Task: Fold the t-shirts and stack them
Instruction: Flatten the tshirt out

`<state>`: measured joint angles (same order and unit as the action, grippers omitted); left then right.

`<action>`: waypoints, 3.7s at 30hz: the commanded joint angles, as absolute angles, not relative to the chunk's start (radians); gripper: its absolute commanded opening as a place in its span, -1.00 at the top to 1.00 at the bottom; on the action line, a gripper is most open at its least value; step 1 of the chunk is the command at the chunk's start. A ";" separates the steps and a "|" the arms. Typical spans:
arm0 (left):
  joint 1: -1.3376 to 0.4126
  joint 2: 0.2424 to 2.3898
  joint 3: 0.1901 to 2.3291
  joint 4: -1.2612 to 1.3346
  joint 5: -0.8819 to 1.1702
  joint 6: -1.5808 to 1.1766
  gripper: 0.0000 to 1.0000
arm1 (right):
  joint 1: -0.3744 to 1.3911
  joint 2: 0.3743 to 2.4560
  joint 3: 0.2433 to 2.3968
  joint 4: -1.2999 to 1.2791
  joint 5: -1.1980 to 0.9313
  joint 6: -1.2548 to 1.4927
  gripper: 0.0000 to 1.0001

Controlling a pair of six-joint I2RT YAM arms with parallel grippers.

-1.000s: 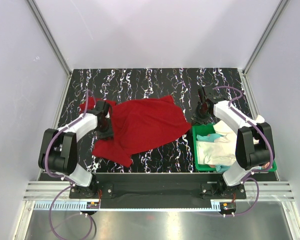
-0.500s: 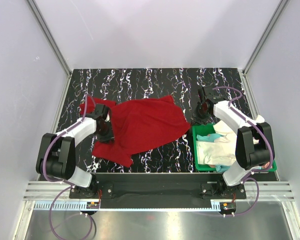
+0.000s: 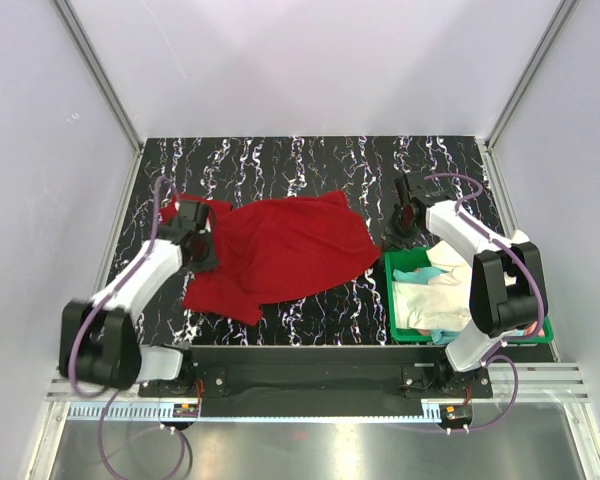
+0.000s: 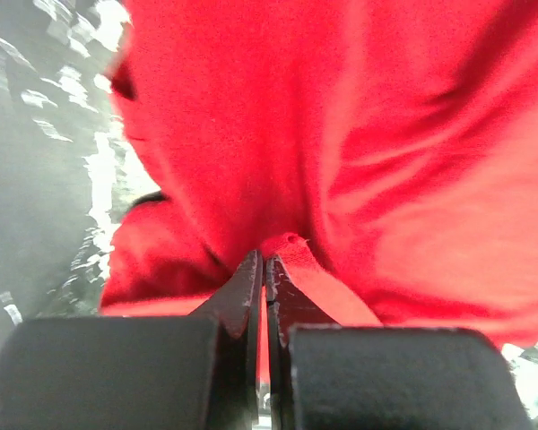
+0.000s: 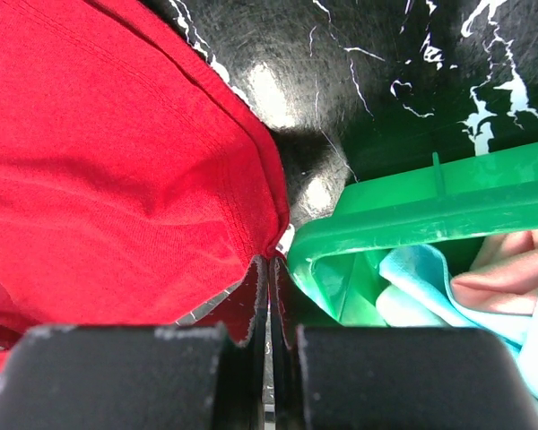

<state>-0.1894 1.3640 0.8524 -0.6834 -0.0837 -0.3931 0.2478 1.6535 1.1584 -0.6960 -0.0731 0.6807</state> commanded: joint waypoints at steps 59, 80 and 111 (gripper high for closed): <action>-0.195 0.986 1.467 -0.075 -0.230 0.041 1.00 | 0.244 1.437 1.554 0.129 -0.176 0.746 1.00; 0.115 2.012 1.616 0.080 0.023 -0.190 1.00 | 0.186 2.747 2.657 0.026 -0.103 0.793 1.00; 0.092 2.001 1.876 -0.300 -0.241 -0.233 -0.53 | 0.112 2.603 2.576 -0.247 -0.148 0.763 0.01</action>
